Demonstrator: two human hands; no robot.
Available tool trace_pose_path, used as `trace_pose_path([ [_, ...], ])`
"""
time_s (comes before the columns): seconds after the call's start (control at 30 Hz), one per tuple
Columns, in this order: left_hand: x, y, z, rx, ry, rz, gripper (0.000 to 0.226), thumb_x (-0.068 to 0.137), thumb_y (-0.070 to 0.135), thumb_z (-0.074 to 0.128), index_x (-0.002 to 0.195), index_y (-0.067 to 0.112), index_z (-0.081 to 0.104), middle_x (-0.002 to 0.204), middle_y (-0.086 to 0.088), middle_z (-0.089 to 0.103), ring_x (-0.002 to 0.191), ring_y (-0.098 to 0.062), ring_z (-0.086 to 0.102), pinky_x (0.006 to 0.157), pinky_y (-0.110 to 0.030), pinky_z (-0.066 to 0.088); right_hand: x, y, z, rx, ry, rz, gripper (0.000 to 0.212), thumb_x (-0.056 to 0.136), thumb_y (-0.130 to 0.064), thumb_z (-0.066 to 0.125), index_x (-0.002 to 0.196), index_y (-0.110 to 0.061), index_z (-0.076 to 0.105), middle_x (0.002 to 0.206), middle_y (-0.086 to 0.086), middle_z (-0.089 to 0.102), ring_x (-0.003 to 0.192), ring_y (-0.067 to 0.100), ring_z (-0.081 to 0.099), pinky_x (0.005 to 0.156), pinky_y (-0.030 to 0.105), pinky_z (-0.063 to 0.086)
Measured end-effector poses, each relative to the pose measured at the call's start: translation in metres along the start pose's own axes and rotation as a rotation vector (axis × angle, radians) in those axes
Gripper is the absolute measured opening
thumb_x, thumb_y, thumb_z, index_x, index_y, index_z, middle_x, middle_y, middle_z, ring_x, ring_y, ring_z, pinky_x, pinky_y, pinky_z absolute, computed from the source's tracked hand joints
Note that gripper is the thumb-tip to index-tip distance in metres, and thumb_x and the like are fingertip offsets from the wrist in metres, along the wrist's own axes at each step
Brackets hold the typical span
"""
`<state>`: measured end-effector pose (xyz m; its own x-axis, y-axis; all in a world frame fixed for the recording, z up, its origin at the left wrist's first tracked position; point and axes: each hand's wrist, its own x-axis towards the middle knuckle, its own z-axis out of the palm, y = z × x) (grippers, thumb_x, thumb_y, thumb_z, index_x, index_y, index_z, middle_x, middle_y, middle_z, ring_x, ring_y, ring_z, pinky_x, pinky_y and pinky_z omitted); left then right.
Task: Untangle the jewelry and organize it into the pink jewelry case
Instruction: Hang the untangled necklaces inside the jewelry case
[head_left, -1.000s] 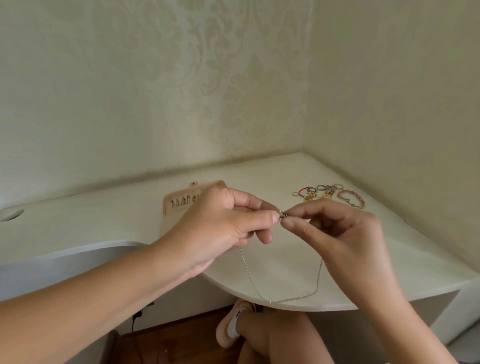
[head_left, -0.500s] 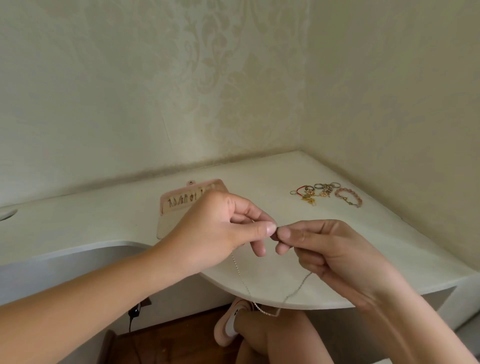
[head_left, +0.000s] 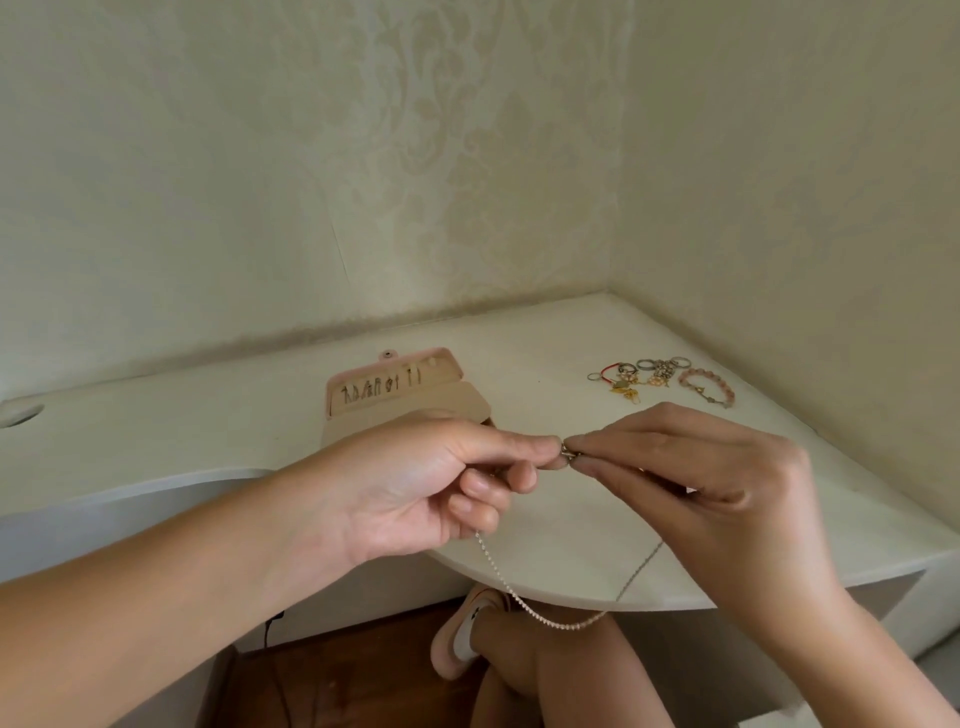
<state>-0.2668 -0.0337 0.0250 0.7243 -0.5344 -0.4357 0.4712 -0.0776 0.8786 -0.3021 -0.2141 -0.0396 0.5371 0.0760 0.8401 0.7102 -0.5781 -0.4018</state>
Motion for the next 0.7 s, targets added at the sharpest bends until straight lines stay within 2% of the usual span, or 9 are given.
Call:
trace_pose_path([
  [0.07, 0.0, 0.001, 0.0, 0.022, -0.001, 0.01, 0.009, 0.064, 0.006, 0.068, 0.07, 0.0, 0.066, 0.049, -0.001, 0.05, 0.033, 0.0, 0.03, 0.031, -0.009, 0.022, 0.0, 0.001, -0.002, -0.099, 0.017, -0.102, 0.013, 0.084, -0.018, 0.068, 0.089, -0.01, 0.077, 0.081, 0.0, 0.071, 0.074, 0.003, 0.063, 0.066, 0.014, 0.049],
  [0.17, -0.001, 0.002, 0.003, 0.107, -0.001, 0.066, 0.009, 0.062, 0.007, 0.068, 0.054, 0.006, 0.065, 0.046, -0.001, 0.05, 0.033, -0.001, 0.029, 0.032, -0.01, 0.021, 0.0, 0.001, -0.004, -0.184, 0.022, -0.187, 0.013, 0.083, -0.014, 0.069, 0.09, -0.007, 0.077, 0.081, 0.003, 0.07, 0.074, 0.006, 0.061, 0.066, 0.018, 0.048],
  [0.23, -0.002, 0.001, 0.004, 0.171, 0.013, 0.126, 0.017, 0.061, 0.01, 0.068, 0.046, 0.01, 0.062, 0.044, 0.0, 0.049, 0.033, -0.001, 0.028, 0.035, -0.011, 0.02, 0.0, -0.001, -0.005, -0.16, 0.027, -0.165, 0.012, 0.083, -0.014, 0.069, 0.09, -0.007, 0.077, 0.081, 0.002, 0.07, 0.074, 0.003, 0.061, 0.067, 0.015, 0.047],
  [0.33, -0.004, -0.001, 0.008, 0.229, 0.021, 0.205, 0.017, 0.064, 0.013, 0.067, 0.049, 0.006, 0.06, 0.044, 0.0, 0.048, 0.035, -0.002, 0.027, 0.037, -0.011, 0.021, 0.0, -0.006, -0.006, -0.068, 0.039, -0.088, 0.01, 0.082, -0.016, 0.071, 0.088, -0.01, 0.076, 0.08, -0.002, 0.068, 0.076, -0.01, 0.055, 0.07, 0.003, 0.038],
  [0.4, -0.006, -0.002, 0.009, 0.249, 0.027, 0.243, 0.021, 0.065, 0.014, 0.069, 0.049, 0.005, 0.059, 0.045, 0.0, 0.046, 0.037, -0.004, 0.028, 0.036, -0.011, 0.023, 0.0, -0.009, -0.006, -0.047, 0.051, -0.058, 0.011, 0.081, -0.02, 0.072, 0.086, -0.011, 0.076, 0.079, -0.004, 0.068, 0.074, -0.014, 0.05, 0.069, 0.002, 0.036],
  [0.47, -0.007, -0.003, 0.009, 0.249, 0.037, 0.271, 0.028, 0.068, 0.012, 0.076, 0.046, 0.008, 0.059, 0.044, 0.0, 0.046, 0.053, -0.018, 0.04, 0.037, -0.011, 0.025, -0.001, -0.012, -0.005, -0.057, 0.09, -0.039, 0.011, 0.081, -0.024, 0.072, 0.085, -0.014, 0.075, 0.078, -0.008, 0.067, 0.066, -0.012, 0.046, 0.064, 0.003, 0.035],
  [0.53, -0.007, -0.004, 0.011, 0.218, 0.047, 0.31, 0.031, 0.069, 0.01, 0.076, 0.043, 0.01, 0.059, 0.042, 0.001, 0.045, 0.08, -0.027, 0.037, 0.036, -0.01, 0.026, -0.002, -0.015, -0.002, -0.079, 0.148, -0.023, 0.01, 0.082, -0.025, 0.072, 0.085, -0.016, 0.075, 0.077, -0.013, 0.065, 0.058, -0.005, 0.042, 0.06, 0.004, 0.034],
  [0.63, -0.008, -0.006, 0.018, 0.182, 0.096, 0.374, 0.035, 0.066, 0.01, 0.076, 0.038, 0.014, 0.056, 0.038, 0.005, 0.042, 0.066, -0.02, 0.027, 0.037, -0.011, 0.025, -0.003, -0.018, 0.005, -0.146, 0.226, -0.014, 0.008, 0.082, -0.022, 0.072, 0.084, -0.015, 0.076, 0.074, -0.015, 0.062, 0.054, 0.004, 0.041, 0.057, 0.003, 0.032],
  [0.7, -0.006, -0.009, 0.021, 0.159, 0.125, 0.393, 0.038, 0.07, 0.011, 0.068, 0.035, 0.016, 0.054, 0.037, 0.006, 0.042, 0.051, -0.01, 0.028, 0.038, -0.012, 0.024, -0.003, -0.019, 0.009, -0.225, 0.259, -0.026, 0.008, 0.082, -0.018, 0.072, 0.082, -0.012, 0.076, 0.071, -0.008, 0.065, 0.057, 0.003, 0.039, 0.059, 0.001, 0.032],
])
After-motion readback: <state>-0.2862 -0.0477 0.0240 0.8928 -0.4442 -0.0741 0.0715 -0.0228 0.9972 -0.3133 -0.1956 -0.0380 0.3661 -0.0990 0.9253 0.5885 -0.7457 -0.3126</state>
